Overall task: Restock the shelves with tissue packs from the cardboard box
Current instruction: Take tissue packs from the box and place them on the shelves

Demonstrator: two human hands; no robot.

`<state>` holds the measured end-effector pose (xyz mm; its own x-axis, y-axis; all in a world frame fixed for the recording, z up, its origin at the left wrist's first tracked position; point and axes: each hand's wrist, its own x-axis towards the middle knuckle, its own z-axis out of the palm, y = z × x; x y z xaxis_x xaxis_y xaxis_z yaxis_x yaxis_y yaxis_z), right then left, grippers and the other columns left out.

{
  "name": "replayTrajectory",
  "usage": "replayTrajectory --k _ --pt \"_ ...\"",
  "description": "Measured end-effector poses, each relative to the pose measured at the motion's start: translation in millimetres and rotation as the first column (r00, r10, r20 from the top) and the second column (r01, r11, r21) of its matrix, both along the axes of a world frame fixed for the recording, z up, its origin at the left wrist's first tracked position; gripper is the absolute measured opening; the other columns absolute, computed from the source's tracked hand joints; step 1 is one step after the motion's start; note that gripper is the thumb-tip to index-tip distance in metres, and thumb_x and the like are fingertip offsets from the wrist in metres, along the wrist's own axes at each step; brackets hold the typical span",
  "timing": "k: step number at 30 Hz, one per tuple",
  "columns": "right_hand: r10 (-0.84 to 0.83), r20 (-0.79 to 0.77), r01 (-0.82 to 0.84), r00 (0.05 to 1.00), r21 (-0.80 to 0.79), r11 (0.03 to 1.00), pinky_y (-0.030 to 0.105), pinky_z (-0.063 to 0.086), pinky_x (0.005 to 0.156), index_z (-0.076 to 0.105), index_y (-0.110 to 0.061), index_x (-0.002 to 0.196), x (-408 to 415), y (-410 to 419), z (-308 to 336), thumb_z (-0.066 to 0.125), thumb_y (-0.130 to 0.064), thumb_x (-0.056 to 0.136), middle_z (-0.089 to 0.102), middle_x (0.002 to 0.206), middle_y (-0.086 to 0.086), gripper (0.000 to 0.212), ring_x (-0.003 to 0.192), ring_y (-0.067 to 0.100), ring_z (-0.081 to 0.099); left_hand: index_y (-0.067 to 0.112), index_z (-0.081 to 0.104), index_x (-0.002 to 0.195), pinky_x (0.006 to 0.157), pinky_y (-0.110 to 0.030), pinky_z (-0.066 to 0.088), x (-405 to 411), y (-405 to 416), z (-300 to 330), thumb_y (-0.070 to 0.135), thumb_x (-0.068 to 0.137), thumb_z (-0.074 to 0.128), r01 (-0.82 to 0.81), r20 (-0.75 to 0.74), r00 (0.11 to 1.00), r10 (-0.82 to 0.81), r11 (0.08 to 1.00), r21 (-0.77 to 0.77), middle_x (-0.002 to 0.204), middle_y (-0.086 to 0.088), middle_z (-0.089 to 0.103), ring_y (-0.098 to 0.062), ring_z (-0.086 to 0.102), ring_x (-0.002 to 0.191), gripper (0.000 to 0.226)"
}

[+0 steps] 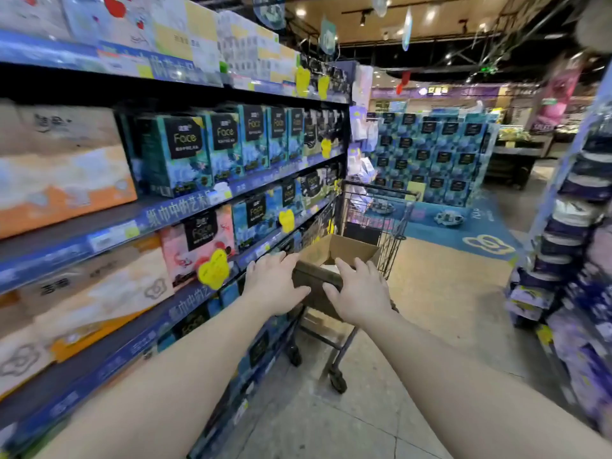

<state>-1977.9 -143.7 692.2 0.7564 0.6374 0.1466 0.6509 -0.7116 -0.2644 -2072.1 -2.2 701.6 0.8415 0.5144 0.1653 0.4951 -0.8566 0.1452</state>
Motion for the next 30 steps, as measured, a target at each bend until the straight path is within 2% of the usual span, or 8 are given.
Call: replayTrajectory --k 2,4,10,14,19,26,30 --pt "-0.072 0.002 0.072 0.997 -0.009 0.997 0.049 0.021 0.116 0.031 -0.032 0.146 46.2 6.6 1.9 0.039 -0.057 0.093 0.032 0.153 0.008 0.06 0.143 0.032 0.022 0.029 0.032 0.146 0.109 -0.047 0.036 56.6 16.0 1.6 0.064 0.082 0.052 0.069 0.044 0.997 -0.068 0.997 -0.035 0.147 0.002 0.041 -0.025 0.037 0.135 0.075" --pt "-0.141 0.006 0.142 0.99 -0.019 0.99 0.048 0.022 0.116 0.031 -0.031 0.147 93.4 13.4 5.7 0.039 -0.056 0.093 0.036 0.152 0.007 0.06 0.141 0.031 0.026 0.027 0.033 0.146 0.107 -0.043 0.039 109.9 25.1 4.1 0.061 0.084 0.052 0.133 0.062 0.989 -0.131 0.991 -0.03 0.144 0.002 0.045 -0.024 0.041 0.132 0.073" --pt "-0.255 -0.044 0.254 0.966 -0.04 0.966 0.046 0.023 0.113 0.034 -0.028 0.145 200.3 30.0 -6.3 0.041 -0.053 0.094 0.041 0.146 0.007 0.057 0.138 0.03 0.029 0.022 0.033 0.145 0.109 -0.042 0.035 231.8 38.4 -11.5 0.057 0.086 0.053 0.261 0.001 0.965 -0.261 0.965 -0.01 0.146 -0.001 0.042 -0.025 0.039 0.133 0.071" --pt "-0.278 -0.068 0.276 0.958 -0.035 0.961 0.047 0.024 0.115 0.032 -0.028 0.147 272.8 50.9 -23.1 0.042 -0.054 0.094 0.039 0.148 0.007 0.06 0.14 0.03 0.028 0.023 0.03 0.147 0.111 -0.044 0.033 302.9 58.7 -26.4 0.057 0.087 0.052 0.254 -0.053 0.966 -0.254 0.967 -0.001 0.148 -0.002 0.038 -0.025 0.036 0.136 0.072" --pt "-0.217 -0.07 0.214 0.974 -0.04 0.976 0.046 0.024 0.114 0.029 -0.027 0.148 371.1 81.1 -46.9 0.04 -0.054 0.095 0.038 0.149 0.008 0.06 0.139 0.029 0.029 0.024 0.03 0.146 0.111 -0.044 0.031 391.1 84.8 -54.0 0.058 0.087 0.051 0.191 -0.09 0.977 -0.191 0.982 -0.007 0.148 -0.001 0.038 -0.024 0.035 0.136 0.07" --pt "-0.045 -0.101 0.035 0.994 -0.1 0.994 0.047 0.023 0.116 0.026 -0.028 0.149 513.3 125.3 -61.1 0.039 -0.058 0.093 0.033 0.152 0.008 0.064 0.142 0.03 0.024 0.029 0.033 0.143 0.108 -0.046 0.034 509.3 128.5 -77.4 0.061 0.083 0.046 0.033 -0.136 0.99 -0.043 0.997 -0.071 0.143 0.001 0.042 -0.025 0.039 0.131 0.069" --pt "0.064 -0.127 -0.082 0.99 -0.14 0.987 0.047 0.023 0.116 0.026 -0.028 0.148 566.1 165.0 -75.1 0.039 -0.057 0.094 0.032 0.153 0.006 0.063 0.142 0.031 0.025 0.028 0.033 0.143 0.106 -0.045 0.036 549.3 156.3 -90.5 0.061 0.085 0.047 -0.067 -0.159 0.986 0.049 0.992 -0.107 0.142 0.0 0.043 -0.026 0.041 0.131 0.068"
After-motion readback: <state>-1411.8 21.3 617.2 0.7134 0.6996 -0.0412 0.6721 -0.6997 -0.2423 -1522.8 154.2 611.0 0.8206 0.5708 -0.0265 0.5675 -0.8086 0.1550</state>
